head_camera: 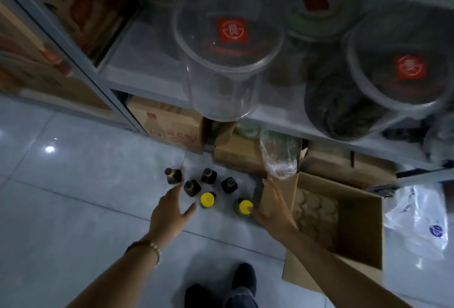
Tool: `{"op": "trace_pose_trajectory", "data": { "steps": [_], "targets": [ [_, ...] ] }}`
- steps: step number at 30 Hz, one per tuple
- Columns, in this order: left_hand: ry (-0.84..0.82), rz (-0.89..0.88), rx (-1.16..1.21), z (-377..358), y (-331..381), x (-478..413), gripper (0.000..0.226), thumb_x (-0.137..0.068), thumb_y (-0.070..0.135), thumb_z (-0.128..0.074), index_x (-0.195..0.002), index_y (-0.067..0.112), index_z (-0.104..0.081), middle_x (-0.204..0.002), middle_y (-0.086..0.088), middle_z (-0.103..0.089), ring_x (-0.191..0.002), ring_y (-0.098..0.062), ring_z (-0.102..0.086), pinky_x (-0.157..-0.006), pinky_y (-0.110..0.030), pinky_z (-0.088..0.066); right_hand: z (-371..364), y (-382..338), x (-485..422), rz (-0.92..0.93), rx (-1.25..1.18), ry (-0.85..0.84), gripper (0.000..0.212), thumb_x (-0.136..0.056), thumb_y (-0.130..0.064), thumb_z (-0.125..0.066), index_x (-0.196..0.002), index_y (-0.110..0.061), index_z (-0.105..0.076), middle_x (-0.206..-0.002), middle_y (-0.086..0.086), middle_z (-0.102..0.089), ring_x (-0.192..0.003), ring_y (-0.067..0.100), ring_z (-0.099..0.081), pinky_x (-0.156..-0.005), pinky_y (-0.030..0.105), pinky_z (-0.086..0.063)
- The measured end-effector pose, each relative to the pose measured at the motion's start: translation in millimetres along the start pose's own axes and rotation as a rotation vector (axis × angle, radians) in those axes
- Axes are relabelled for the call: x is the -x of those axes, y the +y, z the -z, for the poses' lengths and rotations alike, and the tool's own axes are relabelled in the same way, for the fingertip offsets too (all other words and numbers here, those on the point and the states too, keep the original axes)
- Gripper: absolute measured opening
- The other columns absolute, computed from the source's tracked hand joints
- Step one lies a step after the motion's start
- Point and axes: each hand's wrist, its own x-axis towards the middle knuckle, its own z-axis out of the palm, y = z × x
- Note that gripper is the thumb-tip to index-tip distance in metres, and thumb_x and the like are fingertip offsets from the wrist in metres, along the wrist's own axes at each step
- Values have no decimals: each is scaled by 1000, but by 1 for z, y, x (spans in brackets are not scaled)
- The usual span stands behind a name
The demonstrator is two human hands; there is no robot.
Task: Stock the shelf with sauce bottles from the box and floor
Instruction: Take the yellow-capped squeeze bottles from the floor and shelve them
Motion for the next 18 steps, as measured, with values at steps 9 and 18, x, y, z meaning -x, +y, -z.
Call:
{"op": "trace_pose_trajectory", "data": {
  "steps": [9, 18],
  "targets": [
    [-50, 111, 282, -164, -82, -84, 88, -76, 53, -67, -147, 20, -26, -151, -1, -33, -137, -20, -32, -106, -36, -34, -127, 119, -76, -223, -299, 82, 97, -76, -35, -76, -150, -18, -16, -158, 0, -14, -144, 20, -18, -114, 38, -26],
    [-4, 105, 487, -261, -122, -145, 79, -70, 30, -81, -137, 15, -42, -129, -4, -55, -118, -22, -52, -93, -31, -45, -208, 179, -126, -372, -662, 270, 89, -68, -7, -83, -141, -17, -34, -128, 3, -52, -112, 20, -54, -84, 28, -54]
  ]
}}
